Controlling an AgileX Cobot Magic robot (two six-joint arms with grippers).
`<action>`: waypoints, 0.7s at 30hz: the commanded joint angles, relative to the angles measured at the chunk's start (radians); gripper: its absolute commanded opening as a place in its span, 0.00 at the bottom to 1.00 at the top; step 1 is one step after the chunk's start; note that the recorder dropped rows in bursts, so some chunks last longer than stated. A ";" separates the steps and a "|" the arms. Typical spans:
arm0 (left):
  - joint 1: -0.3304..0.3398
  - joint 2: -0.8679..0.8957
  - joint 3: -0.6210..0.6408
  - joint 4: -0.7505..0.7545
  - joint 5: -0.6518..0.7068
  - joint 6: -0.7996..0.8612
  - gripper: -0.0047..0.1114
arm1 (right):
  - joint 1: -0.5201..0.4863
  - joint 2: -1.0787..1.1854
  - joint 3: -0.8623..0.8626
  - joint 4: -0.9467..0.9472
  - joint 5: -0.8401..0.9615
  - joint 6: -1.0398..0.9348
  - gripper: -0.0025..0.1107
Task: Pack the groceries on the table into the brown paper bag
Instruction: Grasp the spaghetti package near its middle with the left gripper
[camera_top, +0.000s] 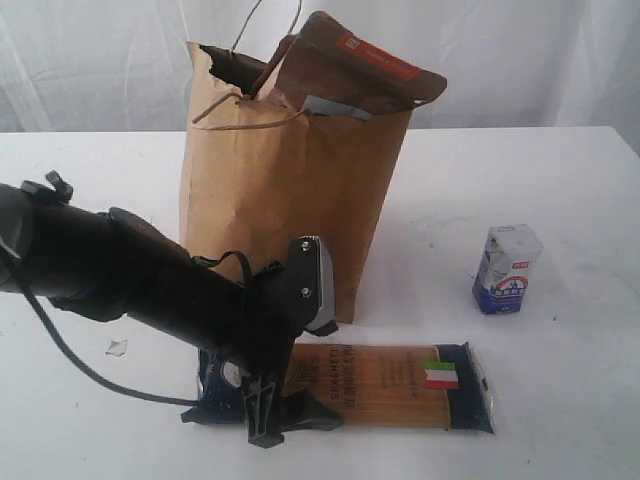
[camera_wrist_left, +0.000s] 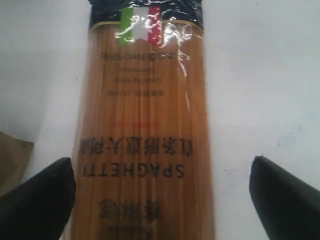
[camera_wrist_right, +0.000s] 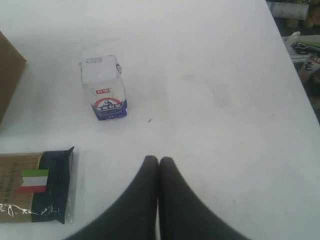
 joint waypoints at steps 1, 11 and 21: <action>-0.006 0.032 -0.054 -0.020 0.021 0.159 0.84 | -0.003 -0.004 0.003 0.005 0.058 -0.001 0.02; -0.004 0.147 -0.101 -0.007 0.061 0.109 0.84 | -0.003 -0.004 0.003 0.005 0.068 -0.001 0.02; -0.004 0.171 -0.101 -0.004 -0.002 0.109 0.82 | -0.003 -0.004 0.003 0.005 0.070 -0.001 0.02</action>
